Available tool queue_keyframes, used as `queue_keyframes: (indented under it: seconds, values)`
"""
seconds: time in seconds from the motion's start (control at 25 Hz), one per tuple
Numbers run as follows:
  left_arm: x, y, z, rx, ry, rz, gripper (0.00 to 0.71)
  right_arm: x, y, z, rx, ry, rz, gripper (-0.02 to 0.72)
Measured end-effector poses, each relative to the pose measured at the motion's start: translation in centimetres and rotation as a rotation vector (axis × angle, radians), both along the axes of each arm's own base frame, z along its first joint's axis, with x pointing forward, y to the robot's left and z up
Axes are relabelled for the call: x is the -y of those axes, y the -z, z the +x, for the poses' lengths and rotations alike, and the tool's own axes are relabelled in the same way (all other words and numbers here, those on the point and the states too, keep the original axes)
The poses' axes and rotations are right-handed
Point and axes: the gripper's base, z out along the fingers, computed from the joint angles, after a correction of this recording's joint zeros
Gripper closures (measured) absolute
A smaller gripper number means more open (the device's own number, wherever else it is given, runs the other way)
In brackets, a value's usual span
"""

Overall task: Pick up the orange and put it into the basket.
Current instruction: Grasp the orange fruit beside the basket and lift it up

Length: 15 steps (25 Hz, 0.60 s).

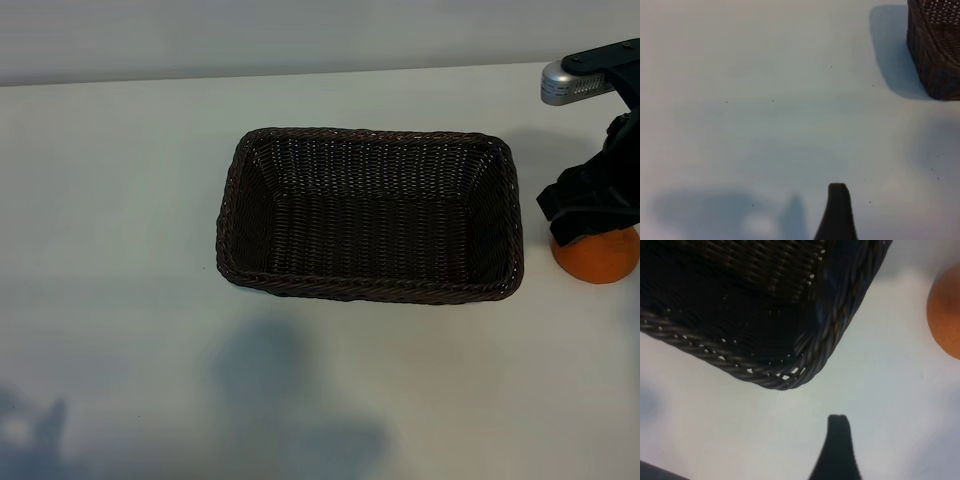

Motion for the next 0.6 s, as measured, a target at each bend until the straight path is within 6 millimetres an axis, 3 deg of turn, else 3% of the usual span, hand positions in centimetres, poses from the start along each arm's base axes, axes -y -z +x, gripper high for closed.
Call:
queue_keyframes:
  seconds: [0.44,0.6]
  values:
    - [-0.1,0.0,-0.2,0.0,0.11,-0.002,0.116,0.8,0.1,1.0,0.073,0.113,-0.069,0.145]
    - [-0.2,0.0,-0.3,-0.001,0.175,-0.002,0.116,1.2,1.7,2.3,0.074,0.176,-0.108,0.145]
